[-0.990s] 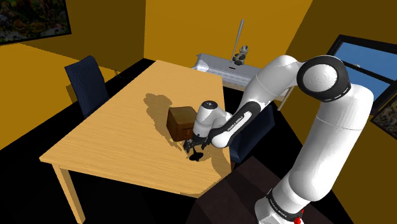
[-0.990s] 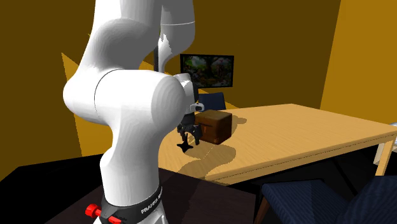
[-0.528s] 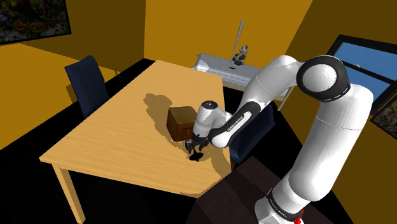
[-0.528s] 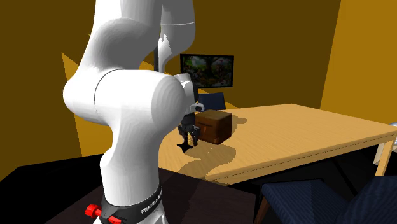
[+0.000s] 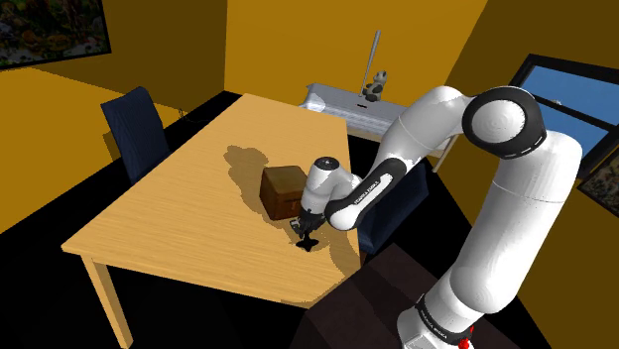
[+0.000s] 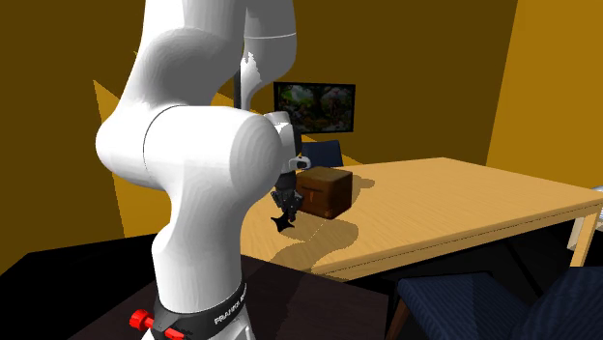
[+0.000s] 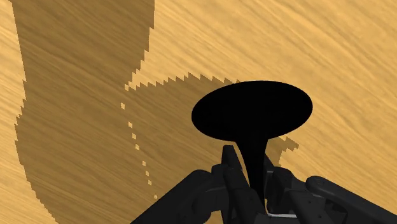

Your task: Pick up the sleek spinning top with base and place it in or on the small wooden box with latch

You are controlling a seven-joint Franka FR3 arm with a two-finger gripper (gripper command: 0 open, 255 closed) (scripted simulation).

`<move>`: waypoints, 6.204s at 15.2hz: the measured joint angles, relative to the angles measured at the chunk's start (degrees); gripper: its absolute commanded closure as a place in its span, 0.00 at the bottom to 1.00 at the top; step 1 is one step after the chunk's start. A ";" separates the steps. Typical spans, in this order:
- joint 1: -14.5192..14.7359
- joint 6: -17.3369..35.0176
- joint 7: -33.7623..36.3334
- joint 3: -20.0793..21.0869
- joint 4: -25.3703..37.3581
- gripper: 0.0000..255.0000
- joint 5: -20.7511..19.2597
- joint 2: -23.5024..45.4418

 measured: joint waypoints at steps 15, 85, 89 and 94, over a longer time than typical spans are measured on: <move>-2.41 -9.08 -9.65 4.65 -1.18 1.00 11.93 -11.24; -4.92 -31.35 -23.45 -0.81 41.80 0.00 14.01 8.69; -4.87 -35.71 -23.98 -0.27 43.39 0.00 14.98 5.80; -4.95 -36.31 -24.16 -0.21 43.42 0.00 15.16 5.26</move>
